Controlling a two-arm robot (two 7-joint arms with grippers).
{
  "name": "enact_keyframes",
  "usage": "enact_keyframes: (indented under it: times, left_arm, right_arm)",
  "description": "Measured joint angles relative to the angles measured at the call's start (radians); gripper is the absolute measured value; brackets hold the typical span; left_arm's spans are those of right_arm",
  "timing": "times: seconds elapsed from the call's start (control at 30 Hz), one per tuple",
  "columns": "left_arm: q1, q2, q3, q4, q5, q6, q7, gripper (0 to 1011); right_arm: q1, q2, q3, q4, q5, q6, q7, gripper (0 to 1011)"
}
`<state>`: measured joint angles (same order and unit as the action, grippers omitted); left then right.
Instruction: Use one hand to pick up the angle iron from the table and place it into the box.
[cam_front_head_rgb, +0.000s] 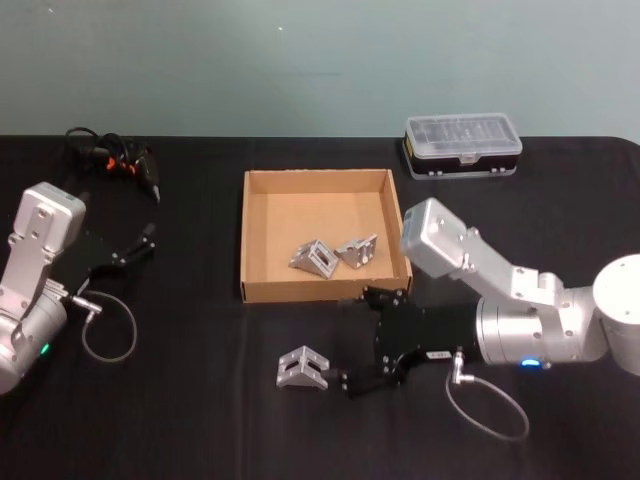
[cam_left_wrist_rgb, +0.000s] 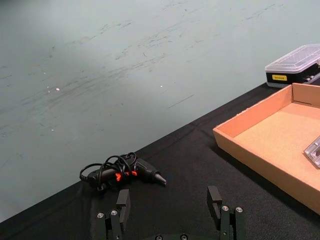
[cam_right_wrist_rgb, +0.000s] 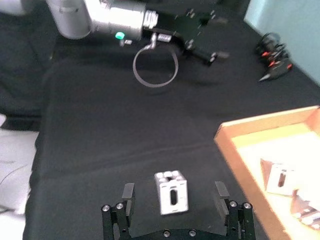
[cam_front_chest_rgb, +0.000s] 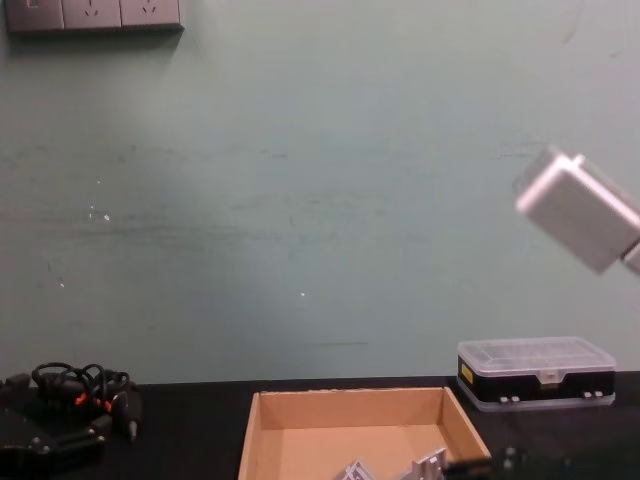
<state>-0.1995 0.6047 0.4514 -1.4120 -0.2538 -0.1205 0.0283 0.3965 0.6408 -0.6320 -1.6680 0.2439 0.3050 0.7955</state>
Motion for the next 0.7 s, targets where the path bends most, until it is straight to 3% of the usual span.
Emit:
enact_keyframes:
  times: [0.37,0.7]
  left_arm:
    - [0.000,0.000,0.000,0.000,0.000,0.000,0.000,1011]
    - [0.000,0.000,0.000,0.000,0.000,0.000,0.000,1011]
  right_arm:
    - [0.057,-0.029,-0.076,0.111,-0.018,0.003,0.020,1000]
    - [0.120,-0.087,-0.126,0.222,-0.014,0.003,0.029,1000]
